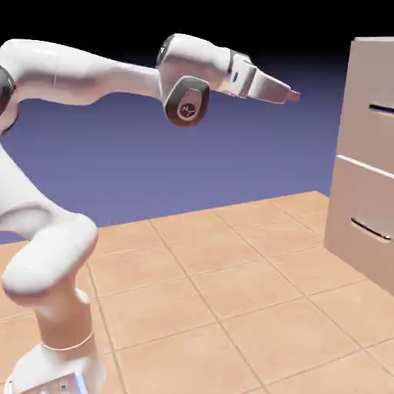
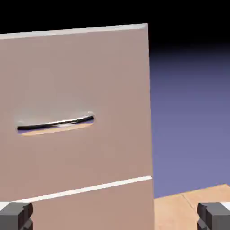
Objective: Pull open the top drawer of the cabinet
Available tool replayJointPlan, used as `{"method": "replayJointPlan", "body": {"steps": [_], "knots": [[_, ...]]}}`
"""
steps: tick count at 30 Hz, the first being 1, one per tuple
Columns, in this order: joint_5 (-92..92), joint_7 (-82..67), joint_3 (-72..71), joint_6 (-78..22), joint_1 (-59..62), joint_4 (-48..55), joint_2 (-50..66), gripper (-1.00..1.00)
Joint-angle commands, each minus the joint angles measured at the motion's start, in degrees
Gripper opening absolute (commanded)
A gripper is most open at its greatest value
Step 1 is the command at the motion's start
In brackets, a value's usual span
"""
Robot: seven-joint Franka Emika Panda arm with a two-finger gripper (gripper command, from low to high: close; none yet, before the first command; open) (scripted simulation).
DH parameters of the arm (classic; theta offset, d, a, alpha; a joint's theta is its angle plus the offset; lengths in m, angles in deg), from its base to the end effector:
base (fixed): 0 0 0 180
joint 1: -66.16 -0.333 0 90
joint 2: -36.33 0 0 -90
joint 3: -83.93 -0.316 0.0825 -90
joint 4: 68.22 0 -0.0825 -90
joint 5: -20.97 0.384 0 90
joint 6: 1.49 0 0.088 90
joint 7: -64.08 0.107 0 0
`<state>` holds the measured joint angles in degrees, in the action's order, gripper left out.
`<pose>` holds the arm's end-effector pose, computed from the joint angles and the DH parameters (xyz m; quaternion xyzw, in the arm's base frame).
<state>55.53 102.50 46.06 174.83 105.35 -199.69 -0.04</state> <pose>0.4363 0.0357 0.6884 -0.6763 0.4054 -0.5761 0.2152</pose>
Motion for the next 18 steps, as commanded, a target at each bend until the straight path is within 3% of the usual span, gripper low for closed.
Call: {"method": "replayJointPlan", "body": {"steps": [1,18], "knots": [[1.8,-0.2,-2.0,0.1,2.1,1.5,-0.2,0.00],[32.4,-3.8,-35.5,2.2,37.4,27.7,-3.5,0.00]]}}
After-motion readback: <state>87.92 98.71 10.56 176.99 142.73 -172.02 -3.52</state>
